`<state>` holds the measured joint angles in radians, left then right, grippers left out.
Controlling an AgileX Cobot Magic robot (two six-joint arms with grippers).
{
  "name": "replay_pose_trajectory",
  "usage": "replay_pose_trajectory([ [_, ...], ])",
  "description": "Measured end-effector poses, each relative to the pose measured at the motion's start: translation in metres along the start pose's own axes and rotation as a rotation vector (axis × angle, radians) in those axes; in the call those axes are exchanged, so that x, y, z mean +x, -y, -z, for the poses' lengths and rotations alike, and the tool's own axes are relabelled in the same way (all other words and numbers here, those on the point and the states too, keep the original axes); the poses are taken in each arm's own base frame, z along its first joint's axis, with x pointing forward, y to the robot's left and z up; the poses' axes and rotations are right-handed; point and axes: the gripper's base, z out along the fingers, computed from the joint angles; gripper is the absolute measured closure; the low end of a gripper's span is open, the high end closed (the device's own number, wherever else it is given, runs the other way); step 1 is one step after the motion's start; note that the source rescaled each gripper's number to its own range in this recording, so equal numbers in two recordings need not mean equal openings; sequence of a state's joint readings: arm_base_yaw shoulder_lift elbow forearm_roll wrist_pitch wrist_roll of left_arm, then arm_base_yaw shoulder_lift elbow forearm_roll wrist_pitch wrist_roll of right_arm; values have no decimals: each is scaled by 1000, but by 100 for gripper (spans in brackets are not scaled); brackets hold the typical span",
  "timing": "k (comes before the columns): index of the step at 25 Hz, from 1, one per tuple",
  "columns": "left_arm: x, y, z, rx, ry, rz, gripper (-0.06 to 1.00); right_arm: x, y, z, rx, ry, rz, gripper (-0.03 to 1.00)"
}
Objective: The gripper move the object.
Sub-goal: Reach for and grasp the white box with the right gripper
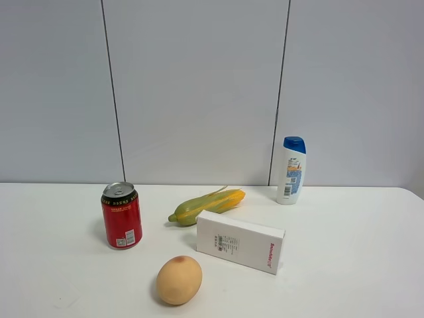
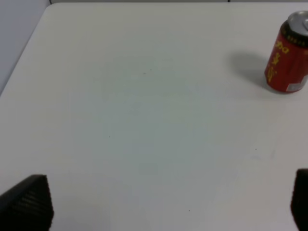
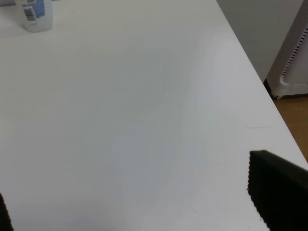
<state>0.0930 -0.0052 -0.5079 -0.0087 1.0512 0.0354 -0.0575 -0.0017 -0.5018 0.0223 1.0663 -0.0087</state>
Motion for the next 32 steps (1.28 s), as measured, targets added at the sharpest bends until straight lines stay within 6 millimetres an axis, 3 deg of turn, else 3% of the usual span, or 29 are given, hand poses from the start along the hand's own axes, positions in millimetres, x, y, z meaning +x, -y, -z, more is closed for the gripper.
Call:
replay_pose_trajectory([
  [32,0,0,0,0,0,0,-6,0,0,0,0,0,0,-3],
])
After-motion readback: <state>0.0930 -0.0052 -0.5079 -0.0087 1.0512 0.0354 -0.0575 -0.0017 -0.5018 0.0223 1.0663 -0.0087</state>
